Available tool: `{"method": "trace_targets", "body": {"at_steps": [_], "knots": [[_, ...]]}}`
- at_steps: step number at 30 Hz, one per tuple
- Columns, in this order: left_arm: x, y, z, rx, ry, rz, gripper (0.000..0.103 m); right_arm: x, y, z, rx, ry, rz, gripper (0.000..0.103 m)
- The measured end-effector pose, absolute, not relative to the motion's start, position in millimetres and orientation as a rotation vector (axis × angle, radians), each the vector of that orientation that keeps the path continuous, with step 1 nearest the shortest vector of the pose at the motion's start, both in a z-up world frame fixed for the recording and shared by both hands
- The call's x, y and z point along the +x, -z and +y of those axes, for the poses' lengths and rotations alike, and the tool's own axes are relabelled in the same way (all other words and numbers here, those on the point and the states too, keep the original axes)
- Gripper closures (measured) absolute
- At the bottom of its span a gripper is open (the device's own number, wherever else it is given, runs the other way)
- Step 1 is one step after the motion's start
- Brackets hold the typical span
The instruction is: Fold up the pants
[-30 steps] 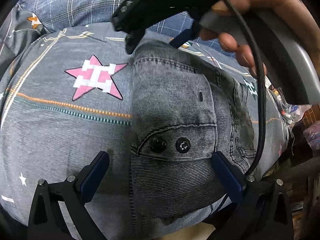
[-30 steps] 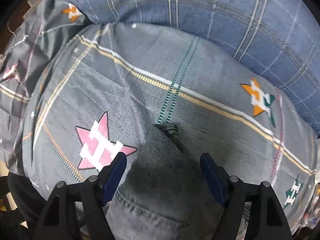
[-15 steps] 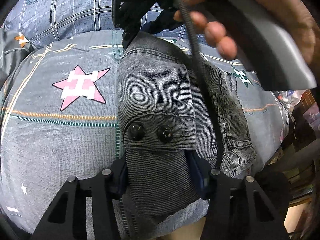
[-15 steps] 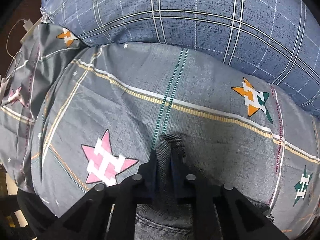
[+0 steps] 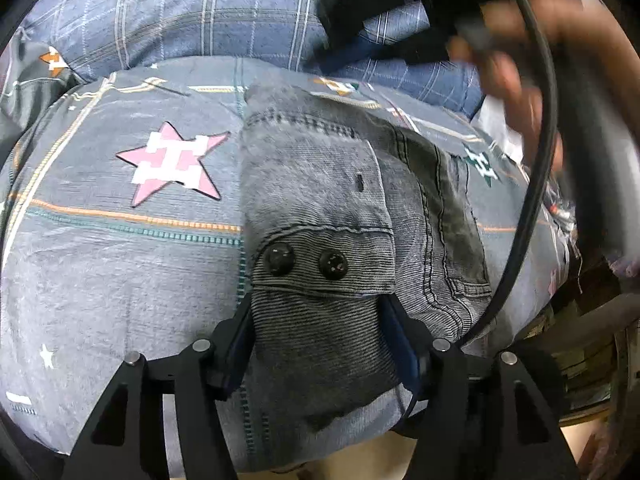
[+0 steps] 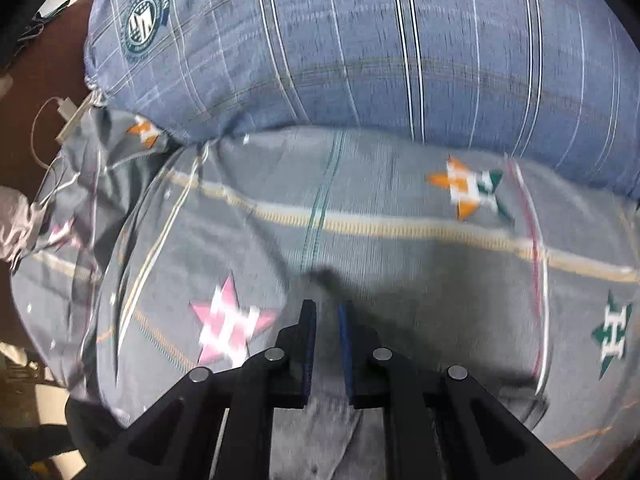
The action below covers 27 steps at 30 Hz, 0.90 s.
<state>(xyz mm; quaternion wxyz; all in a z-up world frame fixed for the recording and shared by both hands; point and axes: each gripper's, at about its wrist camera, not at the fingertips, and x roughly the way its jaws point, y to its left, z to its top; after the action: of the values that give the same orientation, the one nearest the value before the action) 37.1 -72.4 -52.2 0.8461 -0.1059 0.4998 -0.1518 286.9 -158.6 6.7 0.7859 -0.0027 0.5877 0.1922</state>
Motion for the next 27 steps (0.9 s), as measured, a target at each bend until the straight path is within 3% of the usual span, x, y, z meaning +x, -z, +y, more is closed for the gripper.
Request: {"method": "trace_targets", "body": {"at_steps": [3,8,10,12,19,22,27], "knots": [[30.1,49.1,-66.8,-0.24,0.32,1.056,0.038,278.1,24.6,-171.8,-0.047,-0.33,1.289,0.089],[15.3,37.9,-47.0,-0.259,0.3,1.007,0.032,231.2,-15.7,-199.4,0.007,-0.283,1.086,0.089],[12.6,37.0,-39.7,-0.276,0.297,1.002,0.032,203.0,-24.5,-216.0,0.031,-0.258,1.042,0.075],[10.6,35.4,-32.8,-0.293,0.288,1.0,0.031,185.2,-20.7,-229.3,0.042,-0.214,1.038,0.033],[4.8,27.8,-20.7,-0.31,0.276,0.976,0.031,121.4,-13.4,-265.1,0.152,-0.157,0.99,0.031],[4.1,28.8,-20.7,-0.313,0.265,0.99,0.029,126.8,40.9,-258.0,0.092,-0.145,1.181,0.032],[3.9,27.5,-18.8,-0.289,0.24,0.971,0.028,112.3,14.6,-274.5,0.205,-0.168,1.053,0.031]]}}
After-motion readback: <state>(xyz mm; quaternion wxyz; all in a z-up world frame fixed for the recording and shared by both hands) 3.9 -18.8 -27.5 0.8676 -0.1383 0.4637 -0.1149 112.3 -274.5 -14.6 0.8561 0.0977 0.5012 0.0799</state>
